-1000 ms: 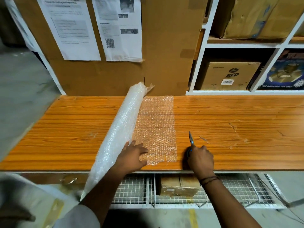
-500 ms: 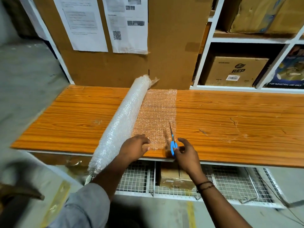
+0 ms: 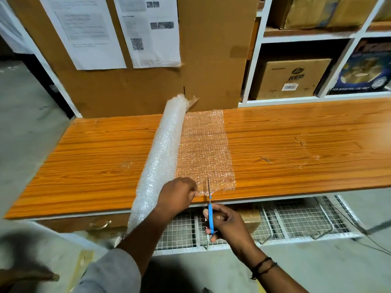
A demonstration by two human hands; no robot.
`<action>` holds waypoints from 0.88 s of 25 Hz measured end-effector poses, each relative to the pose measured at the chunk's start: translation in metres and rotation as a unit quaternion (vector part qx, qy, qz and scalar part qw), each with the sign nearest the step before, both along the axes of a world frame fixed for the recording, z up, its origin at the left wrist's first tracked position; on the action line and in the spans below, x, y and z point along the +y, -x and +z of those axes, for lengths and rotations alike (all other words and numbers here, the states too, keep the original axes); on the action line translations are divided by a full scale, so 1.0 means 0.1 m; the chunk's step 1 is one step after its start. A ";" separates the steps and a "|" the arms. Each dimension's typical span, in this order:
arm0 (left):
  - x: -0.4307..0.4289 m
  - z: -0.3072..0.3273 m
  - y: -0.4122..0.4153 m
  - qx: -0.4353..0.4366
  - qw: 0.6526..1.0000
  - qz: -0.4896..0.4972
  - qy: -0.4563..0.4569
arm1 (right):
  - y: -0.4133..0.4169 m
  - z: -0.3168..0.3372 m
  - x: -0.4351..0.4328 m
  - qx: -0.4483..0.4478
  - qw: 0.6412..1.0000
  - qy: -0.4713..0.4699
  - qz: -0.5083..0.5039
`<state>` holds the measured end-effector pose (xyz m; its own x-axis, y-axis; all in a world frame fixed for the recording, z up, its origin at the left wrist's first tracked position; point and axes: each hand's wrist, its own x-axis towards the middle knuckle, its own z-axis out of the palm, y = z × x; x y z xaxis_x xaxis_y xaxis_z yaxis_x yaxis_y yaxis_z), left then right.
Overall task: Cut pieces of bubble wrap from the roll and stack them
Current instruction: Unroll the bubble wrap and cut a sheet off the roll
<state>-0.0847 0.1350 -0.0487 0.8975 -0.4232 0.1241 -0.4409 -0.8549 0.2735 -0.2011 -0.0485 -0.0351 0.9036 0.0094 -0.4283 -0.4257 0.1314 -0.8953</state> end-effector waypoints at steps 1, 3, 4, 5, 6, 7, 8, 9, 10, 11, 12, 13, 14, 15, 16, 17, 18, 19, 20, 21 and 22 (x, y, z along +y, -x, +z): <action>0.01 -0.02 -0.01 -0.001 1.000 -0.001 -0.003 | 0.02 -0.01 0.04 -0.002 1.000 0.002 -0.002; 0.02 -0.05 -0.03 -0.009 1.000 0.000 -0.003 | 0.07 0.00 0.09 -0.004 1.000 0.005 -0.001; 0.03 -0.06 -0.04 -0.014 1.000 -0.001 0.000 | 0.09 0.00 0.12 -0.003 1.000 0.007 -0.002; 0.04 -0.09 -0.05 -0.016 1.000 -0.005 0.003 | 0.12 0.00 0.14 -0.002 1.000 0.007 -0.004; 0.05 -0.12 -0.05 -0.016 1.000 -0.009 0.007 | 0.14 0.01 0.16 0.001 1.000 0.007 -0.004; 0.06 -0.14 -0.05 -0.016 1.000 -0.011 0.013 | 0.16 0.01 0.17 0.007 1.000 0.006 -0.003; 0.06 -0.15 -0.05 -0.018 1.000 -0.012 0.021 | 0.18 0.01 0.19 0.013 1.000 0.005 -0.001; 0.07 -0.17 -0.06 -0.021 0.999 -0.011 0.028 | 0.20 0.02 0.20 0.014 1.000 0.004 0.003; 0.07 -0.18 -0.06 -0.023 0.999 -0.010 0.032 | 0.21 0.02 0.21 0.014 1.000 0.005 0.006; 0.07 -0.18 -0.06 -0.025 0.999 -0.010 0.035 | 0.21 0.03 0.21 0.013 1.000 0.010 0.010; 0.07 -0.19 -0.06 -0.026 0.999 -0.008 0.038 | 0.21 0.04 0.23 0.014 1.000 0.016 0.011; 0.07 -0.20 -0.06 -0.028 0.999 -0.007 0.040 | 0.22 0.05 0.24 0.014 1.000 0.020 0.012; 0.06 -0.20 -0.05 -0.030 0.999 -0.004 0.042 | 0.23 0.07 0.26 0.015 1.000 0.019 0.013; 0.05 -0.20 -0.05 -0.032 0.999 -0.001 0.044 | 0.23 0.09 0.27 0.016 1.000 0.018 0.013; 0.05 -0.21 -0.05 -0.033 0.998 0.005 0.047 | 0.24 0.10 0.29 0.019 1.000 0.018 0.011; 0.04 -0.21 -0.05 -0.032 0.998 0.012 0.051 | 0.25 0.11 0.30 0.020 1.000 0.019 0.009; 0.04 -0.21 -0.05 -0.032 0.998 0.017 0.055 | 0.26 0.11 0.30 0.020 1.000 0.022 0.007; 0.03 -0.21 -0.05 -0.032 0.998 0.021 0.056 | 0.26 0.11 0.31 0.018 1.000 0.024 0.005; 0.03 -0.21 -0.05 -0.032 0.998 0.024 0.058 | 0.26 0.10 0.31 0.018 1.000 0.026 0.005; 0.03 -0.22 -0.04 -0.034 0.997 0.027 0.061 | 0.25 0.09 0.31 0.018 0.999 0.026 0.004; 0.03 -0.22 -0.03 -0.034 0.997 0.029 0.064 | 0.24 0.08 0.31 0.018 0.999 0.026 0.004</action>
